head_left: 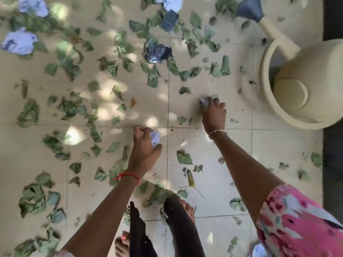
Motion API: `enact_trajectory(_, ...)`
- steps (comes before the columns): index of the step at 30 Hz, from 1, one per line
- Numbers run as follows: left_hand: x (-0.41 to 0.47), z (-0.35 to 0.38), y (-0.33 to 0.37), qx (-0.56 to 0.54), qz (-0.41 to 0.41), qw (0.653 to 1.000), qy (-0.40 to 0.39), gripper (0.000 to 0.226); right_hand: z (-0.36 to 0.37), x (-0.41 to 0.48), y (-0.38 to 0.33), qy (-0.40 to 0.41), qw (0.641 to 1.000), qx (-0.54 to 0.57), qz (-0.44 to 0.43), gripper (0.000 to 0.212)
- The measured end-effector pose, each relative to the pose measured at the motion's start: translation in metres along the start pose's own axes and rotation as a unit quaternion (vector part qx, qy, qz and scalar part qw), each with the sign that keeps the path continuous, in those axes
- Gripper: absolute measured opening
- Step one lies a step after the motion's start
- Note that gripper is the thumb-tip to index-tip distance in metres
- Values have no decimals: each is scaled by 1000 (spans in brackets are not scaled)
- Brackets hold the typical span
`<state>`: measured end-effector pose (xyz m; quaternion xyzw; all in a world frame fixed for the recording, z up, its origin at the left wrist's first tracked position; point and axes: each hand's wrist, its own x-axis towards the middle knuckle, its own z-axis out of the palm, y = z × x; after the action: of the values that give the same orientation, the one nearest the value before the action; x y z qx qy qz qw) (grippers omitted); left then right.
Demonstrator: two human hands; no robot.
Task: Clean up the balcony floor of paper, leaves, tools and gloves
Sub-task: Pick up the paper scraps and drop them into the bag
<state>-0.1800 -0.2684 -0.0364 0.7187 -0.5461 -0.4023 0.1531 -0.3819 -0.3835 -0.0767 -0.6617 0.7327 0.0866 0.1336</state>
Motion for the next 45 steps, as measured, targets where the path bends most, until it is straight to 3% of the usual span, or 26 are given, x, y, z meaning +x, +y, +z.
enact_trajectory(3, 0, 7, -1, 15, 7, 1000, -16, 29, 5, -19, 1, 24, 997, -41, -67, 33)
enact_trajectory(6, -7, 7, 11, 21, -7, 999, -43, 28, -3, -47, 0, 74, 995, -34, -59, 25)
enact_trajectory(11, -41, -10, 54, -91, -76, 990, -73, 32, -34, -116, -24, 15, 976, 217, 12, 34)
enact_trajectory(14, -67, -24, 80, -82, -90, 990, -70, 47, -60, -164, -46, -32, 930, 363, 33, 48)
enact_trajectory(16, -87, -34, 99, -83, -103, 988, -77, 45, -82, -199, -56, -37, 903, 420, 81, 52)
enact_trajectory(19, -113, -52, 122, -122, -113, 984, -67, 25, -120, -240, -68, -41, 852, 491, 177, 37)
enact_trajectory(22, -133, -67, 139, -192, -131, 969, -85, 26, -158, -265, -74, -51, 791, 554, 253, 25)
enact_trajectory(26, -142, -84, 158, -225, -163, 957, -84, 30, -214, -285, -68, -124, 742, 609, 253, 26)
enact_trajectory(31, -158, -86, 182, -151, -115, 977, -97, 18, -232, -314, -47, -150, 681, 668, 260, 26)
enact_trajectory(35, -193, -60, 194, -57, -42, 980, -187, 25, -206, -348, 15, -71, 615, 661, 424, 24)
enact_trajectory(38, -218, -30, 189, -37, -28, 970, -239, 29, -159, -380, 66, -74, 614, 591, 517, 19)
enact_trajectory(42, -234, 15, 173, 2, -63, 952, -298, 62, -96, -414, 123, -113, 652, 486, 572, 49)
enact_trajectory(45, -229, 53, 153, 16, -70, 944, -323, 62, -47, -421, 162, -144, 685, 431, 570, 67)
